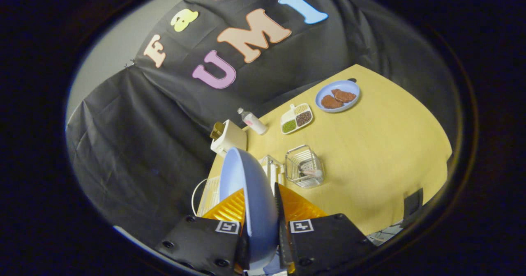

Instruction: Take the plate from the dish rack, then take the spoon from the basket and place it into the plate.

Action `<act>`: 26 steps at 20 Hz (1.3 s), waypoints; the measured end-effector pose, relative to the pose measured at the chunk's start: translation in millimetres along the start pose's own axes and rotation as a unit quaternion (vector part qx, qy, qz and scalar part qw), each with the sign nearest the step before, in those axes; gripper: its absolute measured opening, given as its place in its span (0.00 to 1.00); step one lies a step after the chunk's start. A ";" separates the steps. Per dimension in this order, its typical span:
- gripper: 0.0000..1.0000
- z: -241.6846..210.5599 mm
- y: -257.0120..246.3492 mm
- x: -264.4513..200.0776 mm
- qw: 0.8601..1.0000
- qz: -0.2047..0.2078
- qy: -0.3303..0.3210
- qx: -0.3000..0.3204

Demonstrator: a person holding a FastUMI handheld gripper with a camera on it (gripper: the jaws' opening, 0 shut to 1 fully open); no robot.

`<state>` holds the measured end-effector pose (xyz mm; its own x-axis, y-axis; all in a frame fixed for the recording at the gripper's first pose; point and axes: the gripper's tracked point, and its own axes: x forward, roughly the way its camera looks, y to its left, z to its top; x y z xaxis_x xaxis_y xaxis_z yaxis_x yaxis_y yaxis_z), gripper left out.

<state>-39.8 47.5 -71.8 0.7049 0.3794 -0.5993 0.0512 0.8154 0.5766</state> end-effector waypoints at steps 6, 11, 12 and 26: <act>0.30 -48.8 -67.5 -33.5 1.000 0.017 0.009 0.018; 0.30 -77.7 -133.0 -15.2 0.999 -0.023 0.032 0.024; 0.30 -81.0 -143.3 -5.2 0.998 -0.027 0.039 0.030; 0.30 -90.6 -185.0 77.1 0.994 -0.018 0.037 0.102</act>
<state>-59.1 -34.5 -275.0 0.6461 0.3887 -0.6569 0.2237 0.7264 0.6498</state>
